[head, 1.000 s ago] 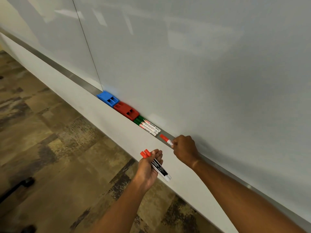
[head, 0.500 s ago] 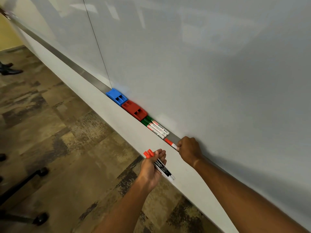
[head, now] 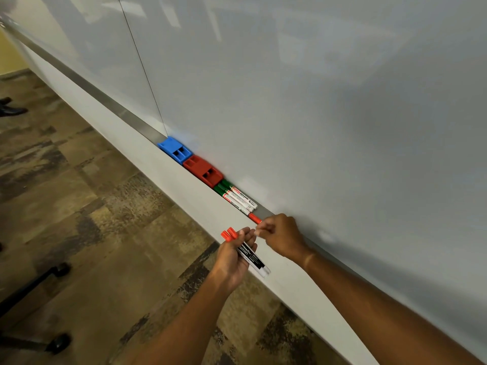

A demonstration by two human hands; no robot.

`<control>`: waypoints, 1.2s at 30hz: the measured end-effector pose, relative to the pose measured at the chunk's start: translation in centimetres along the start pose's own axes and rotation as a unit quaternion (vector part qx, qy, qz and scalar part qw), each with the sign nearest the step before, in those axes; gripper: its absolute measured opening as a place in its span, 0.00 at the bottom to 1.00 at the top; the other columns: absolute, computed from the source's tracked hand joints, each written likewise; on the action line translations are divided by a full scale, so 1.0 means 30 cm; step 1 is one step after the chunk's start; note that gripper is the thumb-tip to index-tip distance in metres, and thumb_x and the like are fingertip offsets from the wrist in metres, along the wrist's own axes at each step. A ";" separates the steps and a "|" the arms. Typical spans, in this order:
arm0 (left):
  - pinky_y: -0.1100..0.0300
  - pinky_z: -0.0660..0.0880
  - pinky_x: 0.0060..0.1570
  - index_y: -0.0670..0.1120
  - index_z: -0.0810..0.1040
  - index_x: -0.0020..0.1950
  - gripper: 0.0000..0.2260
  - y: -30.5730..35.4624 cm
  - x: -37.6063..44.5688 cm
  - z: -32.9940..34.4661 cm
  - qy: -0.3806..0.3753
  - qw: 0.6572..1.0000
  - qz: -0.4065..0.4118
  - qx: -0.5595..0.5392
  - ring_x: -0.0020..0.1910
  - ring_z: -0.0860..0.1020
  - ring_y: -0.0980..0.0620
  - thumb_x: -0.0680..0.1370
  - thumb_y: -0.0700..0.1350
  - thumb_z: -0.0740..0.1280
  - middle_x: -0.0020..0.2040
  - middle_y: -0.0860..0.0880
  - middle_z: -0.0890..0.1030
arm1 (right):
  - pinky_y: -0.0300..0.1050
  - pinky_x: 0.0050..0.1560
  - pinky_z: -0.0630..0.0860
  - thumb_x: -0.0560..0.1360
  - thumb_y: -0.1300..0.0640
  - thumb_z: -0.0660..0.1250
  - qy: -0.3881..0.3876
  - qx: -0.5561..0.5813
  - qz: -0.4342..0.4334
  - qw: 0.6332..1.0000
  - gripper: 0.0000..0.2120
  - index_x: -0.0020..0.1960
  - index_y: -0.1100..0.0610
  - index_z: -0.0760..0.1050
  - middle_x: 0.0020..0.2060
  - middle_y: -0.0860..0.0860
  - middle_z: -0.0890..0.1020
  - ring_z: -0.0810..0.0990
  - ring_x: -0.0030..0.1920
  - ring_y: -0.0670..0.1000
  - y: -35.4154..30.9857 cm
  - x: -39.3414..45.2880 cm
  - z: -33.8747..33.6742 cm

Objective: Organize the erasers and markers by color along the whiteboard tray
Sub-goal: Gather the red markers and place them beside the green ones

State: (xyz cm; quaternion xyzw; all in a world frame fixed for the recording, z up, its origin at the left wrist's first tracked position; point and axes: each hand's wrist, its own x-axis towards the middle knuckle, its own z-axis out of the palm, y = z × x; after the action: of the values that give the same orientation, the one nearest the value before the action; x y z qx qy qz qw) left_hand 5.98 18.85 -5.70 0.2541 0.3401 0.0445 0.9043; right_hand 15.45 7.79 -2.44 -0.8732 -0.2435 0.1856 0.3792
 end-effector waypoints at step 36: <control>0.53 0.72 0.60 0.36 0.73 0.62 0.11 -0.002 0.019 -0.035 0.032 0.999 0.004 -0.011 0.60 0.77 0.45 0.80 0.38 0.61 0.57 0.40 0.81 | 0.48 0.49 0.77 0.75 0.60 0.68 0.017 -0.332 0.040 0.942 0.08 0.53 0.59 0.74 0.53 0.58 0.81 0.80 0.53 0.59 -0.020 0.040 -0.008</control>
State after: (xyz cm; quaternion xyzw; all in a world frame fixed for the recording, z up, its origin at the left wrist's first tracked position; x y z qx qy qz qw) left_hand 5.75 19.39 -6.75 0.2441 0.3676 0.0604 0.8953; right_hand 16.38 8.69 -2.00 -0.9616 -0.2496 0.0947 0.0641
